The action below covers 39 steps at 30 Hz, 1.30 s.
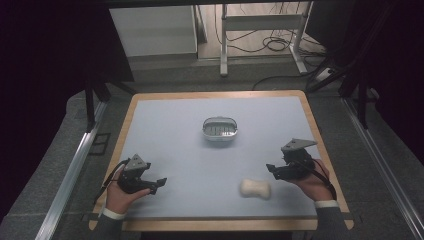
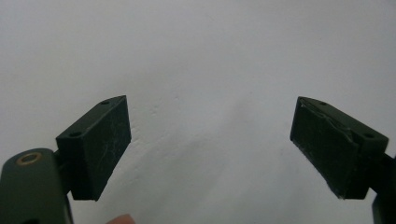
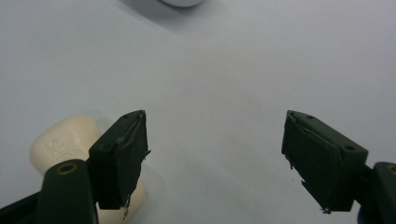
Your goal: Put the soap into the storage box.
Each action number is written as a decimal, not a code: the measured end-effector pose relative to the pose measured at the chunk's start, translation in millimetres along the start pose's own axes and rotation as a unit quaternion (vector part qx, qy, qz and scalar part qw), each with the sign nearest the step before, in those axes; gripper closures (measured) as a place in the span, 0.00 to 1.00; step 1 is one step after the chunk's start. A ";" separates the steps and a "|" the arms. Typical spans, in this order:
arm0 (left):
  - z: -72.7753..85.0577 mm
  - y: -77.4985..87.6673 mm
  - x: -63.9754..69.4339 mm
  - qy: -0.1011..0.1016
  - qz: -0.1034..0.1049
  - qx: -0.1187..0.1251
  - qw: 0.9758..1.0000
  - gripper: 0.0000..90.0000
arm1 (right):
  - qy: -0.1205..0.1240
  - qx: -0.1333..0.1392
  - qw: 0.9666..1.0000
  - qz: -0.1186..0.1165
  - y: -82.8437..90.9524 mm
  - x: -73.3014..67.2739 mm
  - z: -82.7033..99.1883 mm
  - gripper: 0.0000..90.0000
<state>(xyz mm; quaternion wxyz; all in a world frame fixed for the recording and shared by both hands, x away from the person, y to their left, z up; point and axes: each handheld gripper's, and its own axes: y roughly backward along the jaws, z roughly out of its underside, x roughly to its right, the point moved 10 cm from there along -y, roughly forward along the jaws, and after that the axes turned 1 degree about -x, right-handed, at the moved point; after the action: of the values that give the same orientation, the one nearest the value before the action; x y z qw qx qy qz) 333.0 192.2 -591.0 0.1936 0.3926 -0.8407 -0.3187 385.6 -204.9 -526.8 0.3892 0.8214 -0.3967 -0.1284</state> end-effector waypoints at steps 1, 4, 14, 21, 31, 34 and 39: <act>0.0 -0.4 0.8 0.000 0.003 0.000 1.000 0.14 | 0.002 -0.003 1.000 0.000 -0.8 -1.0 -0.8 0.25; 0.0 -0.8 1.5 -0.001 0.003 0.000 1.000 0.14 | 0.009 -0.009 1.000 -0.002 -2.7 -3.9 -2.9 0.25; -0.2 0.7 0.3 -0.001 0.002 0.001 1.000 0.14 | 0.052 -0.035 0.998 -0.029 -6.8 -26.4 -10.9 0.26; 0.3 -0.5 0.6 -0.002 0.002 -0.001 1.000 0.14 | 0.074 -0.055 0.995 -0.045 -8.5 -39.3 -7.5 0.26; 1.2 -2.2 1.4 -0.004 0.003 -0.005 1.000 0.14 | 0.088 -0.087 0.991 -0.058 -18.3 -54.5 0.9 0.26; 1.1 -2.3 1.5 -0.004 0.004 -0.005 1.000 0.14 | 0.093 -0.094 0.989 -0.062 -20.5 -57.7 3.0 0.26; 1.6 -3.4 1.7 -0.006 0.003 -0.007 1.000 0.14 | 0.105 -0.107 0.986 -0.074 -24.3 -64.9 7.5 0.26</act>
<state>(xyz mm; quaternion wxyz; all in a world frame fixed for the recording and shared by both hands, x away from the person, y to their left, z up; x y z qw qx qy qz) 332.9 189.9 -594.4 0.1925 0.3867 -0.8409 -0.3261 352.8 -150.9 -556.2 0.5037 0.8111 -0.2754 -0.1117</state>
